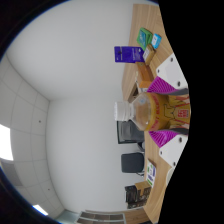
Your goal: Pour water
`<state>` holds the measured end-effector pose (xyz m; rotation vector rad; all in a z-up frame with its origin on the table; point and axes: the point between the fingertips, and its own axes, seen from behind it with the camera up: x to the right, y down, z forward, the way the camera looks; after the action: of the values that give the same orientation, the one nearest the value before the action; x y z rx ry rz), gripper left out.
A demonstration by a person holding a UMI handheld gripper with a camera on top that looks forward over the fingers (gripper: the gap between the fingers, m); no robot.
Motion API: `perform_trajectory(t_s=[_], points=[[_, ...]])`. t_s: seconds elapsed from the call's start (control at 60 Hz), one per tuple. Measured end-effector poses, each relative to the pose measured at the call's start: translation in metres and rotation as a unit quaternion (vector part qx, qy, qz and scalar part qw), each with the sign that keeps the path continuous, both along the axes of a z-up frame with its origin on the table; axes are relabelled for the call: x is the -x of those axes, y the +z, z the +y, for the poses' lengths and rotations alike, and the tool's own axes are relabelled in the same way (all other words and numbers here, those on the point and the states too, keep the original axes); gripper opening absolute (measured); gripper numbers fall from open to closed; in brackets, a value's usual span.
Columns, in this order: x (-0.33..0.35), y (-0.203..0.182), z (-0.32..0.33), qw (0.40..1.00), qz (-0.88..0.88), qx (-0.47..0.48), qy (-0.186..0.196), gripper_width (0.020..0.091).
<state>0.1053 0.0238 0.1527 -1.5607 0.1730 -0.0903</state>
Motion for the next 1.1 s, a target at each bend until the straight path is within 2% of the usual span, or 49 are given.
perform_trajectory(t_s=[0.033,0.183,0.383,0.45,0.583,0.667,0.867,1.1], points=[[-0.005,-0.018,0.005,1.0,0.002,0.009,0.003,0.0453],[0.0,-0.055,0.02,0.999,-0.004,0.039,0.026,0.0461],[-0.003,-0.054,0.026,0.999,-0.02,0.037,0.03,0.0455],[-0.002,-0.055,0.025,0.999,-0.021,0.041,0.03,0.0484],[0.0,-0.059,0.023,0.997,-0.034,0.066,0.037,0.0638],[-0.002,-0.072,0.012,0.992,-0.037,0.112,0.037,0.0852],[0.003,-0.031,-0.057,0.996,-0.033,0.071,0.037,0.0842],[0.064,0.013,-0.185,0.995,-0.011,0.036,0.088,0.0835]])
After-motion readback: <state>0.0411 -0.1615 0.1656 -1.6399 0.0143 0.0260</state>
